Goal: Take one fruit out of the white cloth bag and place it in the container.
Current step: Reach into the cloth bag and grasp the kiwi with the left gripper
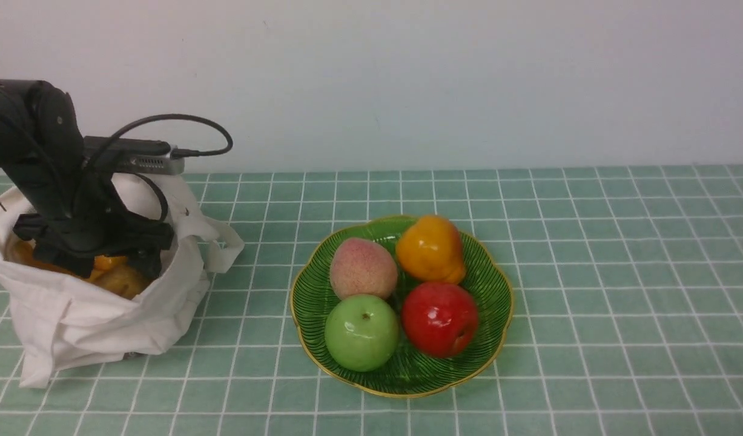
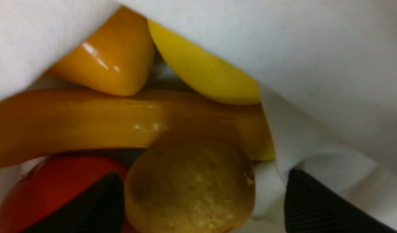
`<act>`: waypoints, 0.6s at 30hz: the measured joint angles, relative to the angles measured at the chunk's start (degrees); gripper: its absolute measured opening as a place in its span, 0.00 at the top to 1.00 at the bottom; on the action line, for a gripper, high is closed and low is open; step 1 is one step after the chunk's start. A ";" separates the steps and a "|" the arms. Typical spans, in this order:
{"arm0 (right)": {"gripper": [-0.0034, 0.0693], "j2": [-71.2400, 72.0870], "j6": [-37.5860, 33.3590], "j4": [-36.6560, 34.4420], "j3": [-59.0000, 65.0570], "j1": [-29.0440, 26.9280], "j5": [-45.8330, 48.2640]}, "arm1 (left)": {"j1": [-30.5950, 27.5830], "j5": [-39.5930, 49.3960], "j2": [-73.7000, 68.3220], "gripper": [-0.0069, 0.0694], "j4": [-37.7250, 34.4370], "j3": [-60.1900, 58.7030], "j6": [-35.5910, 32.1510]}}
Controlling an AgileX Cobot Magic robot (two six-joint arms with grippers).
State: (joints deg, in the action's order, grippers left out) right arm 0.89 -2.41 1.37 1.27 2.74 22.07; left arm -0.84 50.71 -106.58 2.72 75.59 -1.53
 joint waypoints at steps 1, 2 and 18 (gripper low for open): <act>0.97 0.00 0.00 0.00 0.00 0.00 0.00 | 0.00 0.19 -0.57 0.08 0.00 0.00 0.05; 0.97 0.00 0.00 0.00 0.00 0.00 0.00 | 0.00 0.26 -0.92 0.08 0.12 0.00 0.05; 0.97 0.00 0.00 0.00 0.00 0.00 0.00 | 0.00 1.53 2.79 0.25 2.99 0.06 0.38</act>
State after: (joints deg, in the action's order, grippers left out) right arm 0.89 -2.41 1.37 1.27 2.74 22.07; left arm -0.84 52.24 -103.78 5.72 75.66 -1.15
